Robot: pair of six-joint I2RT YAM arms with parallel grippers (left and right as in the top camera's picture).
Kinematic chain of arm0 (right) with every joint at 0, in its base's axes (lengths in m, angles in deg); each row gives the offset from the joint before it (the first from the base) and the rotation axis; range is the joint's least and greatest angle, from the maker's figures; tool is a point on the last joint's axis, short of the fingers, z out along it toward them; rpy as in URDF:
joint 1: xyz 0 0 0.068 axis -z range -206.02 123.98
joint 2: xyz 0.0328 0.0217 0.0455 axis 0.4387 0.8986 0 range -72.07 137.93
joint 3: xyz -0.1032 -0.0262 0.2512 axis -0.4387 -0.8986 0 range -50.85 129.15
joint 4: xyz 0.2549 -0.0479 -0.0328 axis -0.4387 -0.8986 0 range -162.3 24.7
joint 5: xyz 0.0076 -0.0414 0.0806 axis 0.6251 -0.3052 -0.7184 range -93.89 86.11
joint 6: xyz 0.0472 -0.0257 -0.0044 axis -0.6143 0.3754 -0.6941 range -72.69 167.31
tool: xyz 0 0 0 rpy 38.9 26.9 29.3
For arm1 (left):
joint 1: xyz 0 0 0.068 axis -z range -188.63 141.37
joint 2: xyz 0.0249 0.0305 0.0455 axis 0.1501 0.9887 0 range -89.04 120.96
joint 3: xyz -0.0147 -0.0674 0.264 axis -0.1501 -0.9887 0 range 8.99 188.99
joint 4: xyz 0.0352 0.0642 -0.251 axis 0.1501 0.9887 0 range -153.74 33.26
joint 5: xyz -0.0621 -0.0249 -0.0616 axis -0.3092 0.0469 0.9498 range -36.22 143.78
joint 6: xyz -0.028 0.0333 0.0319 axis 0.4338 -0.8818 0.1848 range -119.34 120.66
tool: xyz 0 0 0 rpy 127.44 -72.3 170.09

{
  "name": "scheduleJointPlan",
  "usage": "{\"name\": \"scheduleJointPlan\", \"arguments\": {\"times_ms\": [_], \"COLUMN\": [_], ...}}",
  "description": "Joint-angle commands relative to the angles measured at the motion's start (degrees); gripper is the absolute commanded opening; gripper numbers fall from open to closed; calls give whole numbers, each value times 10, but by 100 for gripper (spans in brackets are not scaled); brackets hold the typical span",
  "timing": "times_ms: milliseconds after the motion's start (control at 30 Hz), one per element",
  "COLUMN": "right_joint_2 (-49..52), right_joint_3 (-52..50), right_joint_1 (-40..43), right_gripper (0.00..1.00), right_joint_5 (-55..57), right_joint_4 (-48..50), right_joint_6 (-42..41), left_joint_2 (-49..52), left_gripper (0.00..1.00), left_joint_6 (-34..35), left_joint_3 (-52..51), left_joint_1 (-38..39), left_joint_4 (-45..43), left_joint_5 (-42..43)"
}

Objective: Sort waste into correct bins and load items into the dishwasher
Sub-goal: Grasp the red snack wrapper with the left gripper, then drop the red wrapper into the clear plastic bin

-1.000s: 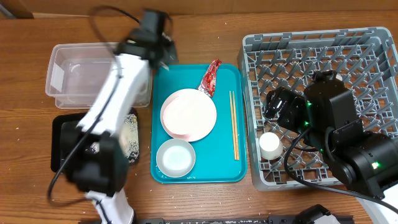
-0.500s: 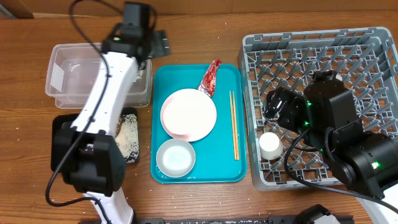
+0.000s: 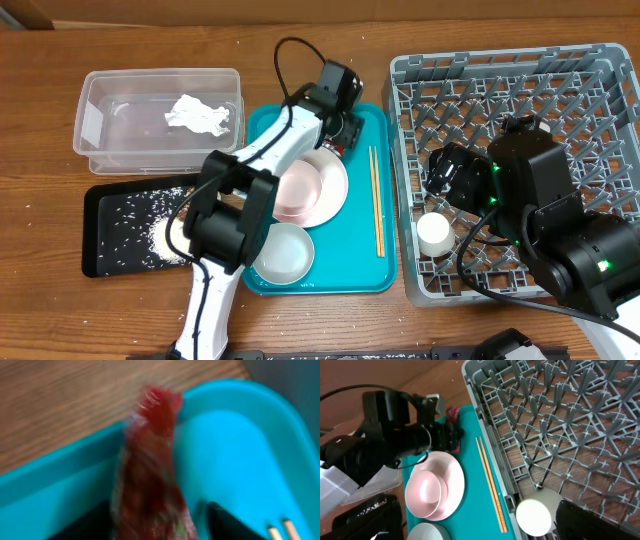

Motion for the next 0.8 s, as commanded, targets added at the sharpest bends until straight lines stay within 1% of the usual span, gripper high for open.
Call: {"name": "scheduleJointPlan", "arguments": {"times_ms": [0, 33, 100, 233, 333, 433, 533, 667, 700, 733, 767], "right_joint_2": [-2, -2, -2, -2, -2, -2, -2, -2, -2, -2, -2], "right_joint_3": [6, 6, 6, 6, 6, 6, 6, 6, 6, 6, 6], "right_joint_1": [1, 1, 1, 1, 1, 1, 1, 1, 1, 1, 1], "right_gripper": [100, 100, 100, 100, 100, 100, 100, 100, 100, 100, 100], "right_joint_5": [8, 8, 9, 9, 8, 8, 8, 8, 8, 8, 8], "right_joint_4": [2, 1, 2, 2, 1, 0, -3, -2, -2, -1, 0], "right_joint_6": [0, 0, 0, 0, 0, 0, 0, 0, 0, 0, 0], "left_joint_2": [-2, -6, -19, -85, -156, -221, -269, -276, -270, -262, -254], "left_gripper": [13, 4, 4, 4, 4, 4, 4, 4, 5, 10, 22], "left_joint_6": [-8, 3, 25, 81, 120, 132, 134, 133, 133, 133, 129], "left_joint_3": [2, 4, 13, 34, 35, 35, 35, 32, 26, 17, 11], "left_joint_1": [-5, -6, -10, -34, -63, -102, -153, -227, -242, -256, -265], "left_joint_4": [13, 19, 35, 89, 152, 224, 293, 334, 334, 332, 332], "left_joint_5": [21, 21, 20, 11, -44, -97, -131, -128, -126, -124, -117]}}
